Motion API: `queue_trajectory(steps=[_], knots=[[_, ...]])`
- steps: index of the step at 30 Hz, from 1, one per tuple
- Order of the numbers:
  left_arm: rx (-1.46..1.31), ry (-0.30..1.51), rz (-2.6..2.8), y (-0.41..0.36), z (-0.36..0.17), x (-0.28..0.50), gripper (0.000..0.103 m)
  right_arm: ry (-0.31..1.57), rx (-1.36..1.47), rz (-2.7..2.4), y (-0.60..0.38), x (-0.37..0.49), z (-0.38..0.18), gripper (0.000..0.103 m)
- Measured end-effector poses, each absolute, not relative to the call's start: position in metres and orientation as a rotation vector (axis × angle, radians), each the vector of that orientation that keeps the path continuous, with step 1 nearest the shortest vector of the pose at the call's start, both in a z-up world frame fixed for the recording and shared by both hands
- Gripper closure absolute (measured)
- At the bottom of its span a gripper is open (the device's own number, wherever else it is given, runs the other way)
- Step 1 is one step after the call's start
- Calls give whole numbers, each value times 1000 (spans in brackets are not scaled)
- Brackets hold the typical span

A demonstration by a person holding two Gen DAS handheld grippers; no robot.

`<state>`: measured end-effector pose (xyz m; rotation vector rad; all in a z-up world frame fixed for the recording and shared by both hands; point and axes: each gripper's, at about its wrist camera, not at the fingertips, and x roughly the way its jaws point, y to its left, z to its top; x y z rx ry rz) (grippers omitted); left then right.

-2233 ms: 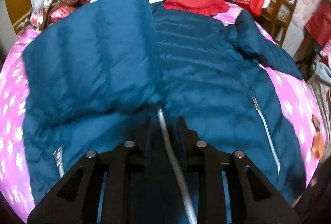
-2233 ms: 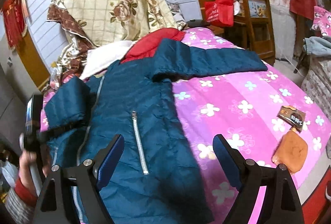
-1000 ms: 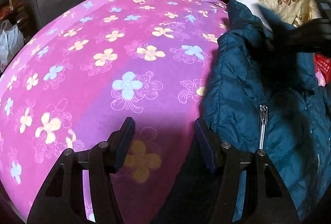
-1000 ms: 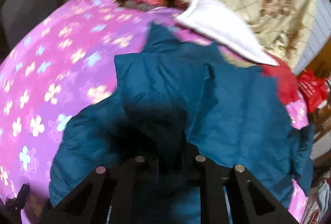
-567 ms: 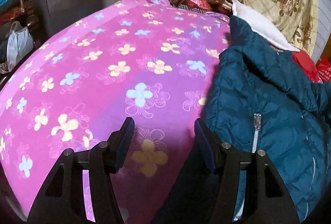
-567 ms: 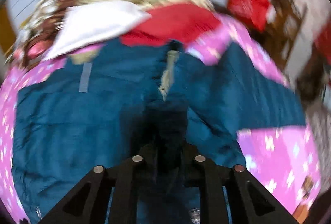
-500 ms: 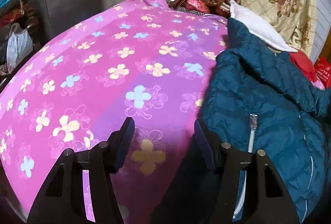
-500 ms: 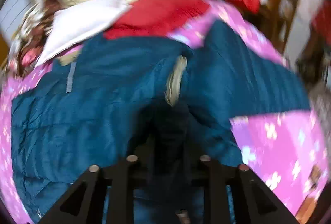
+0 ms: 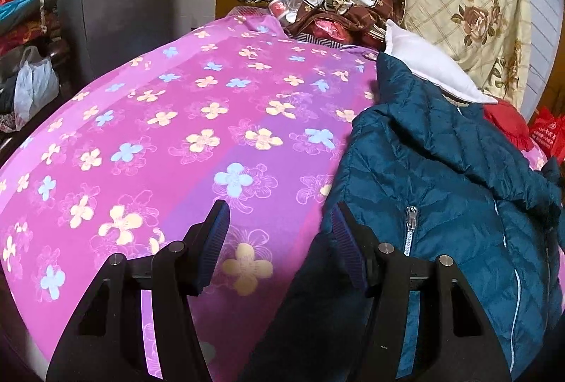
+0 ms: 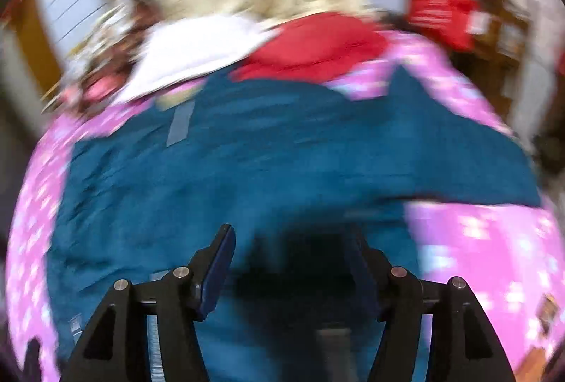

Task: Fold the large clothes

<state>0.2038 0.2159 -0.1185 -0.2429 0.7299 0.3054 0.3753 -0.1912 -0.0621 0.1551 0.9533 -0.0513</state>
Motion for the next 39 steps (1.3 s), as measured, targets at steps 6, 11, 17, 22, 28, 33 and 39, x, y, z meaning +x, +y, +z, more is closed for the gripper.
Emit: queue_trajectory(steps=[6, 11, 17, 22, 28, 33, 39], knots=[[-269, 762, 279, 222, -124, 208, 43, 1040, 55, 82, -53, 436, -101, 41], [-294, 799, 274, 233, -131, 214, 43, 1103, -78, 168, 61, 472, -132, 41], [-270, 810, 292, 235, -132, 215, 43, 1119, -92, 205, 92, 474, -132, 41], [-255, 806, 286, 227, -128, 209, 43, 1061, 44, 194, 9, 438, -96, 41], [-209, 749, 286, 204, -112, 192, 43, 1093, 149, 13, -155, 397, -97, 41], [-166, 728, 276, 177, -102, 173, 43, 1088, 273, -203, -294, 362, -104, 41], [-116, 773, 216, 133, -114, 155, 43, 933, 605, -170, -438, 291, -85, 41]])
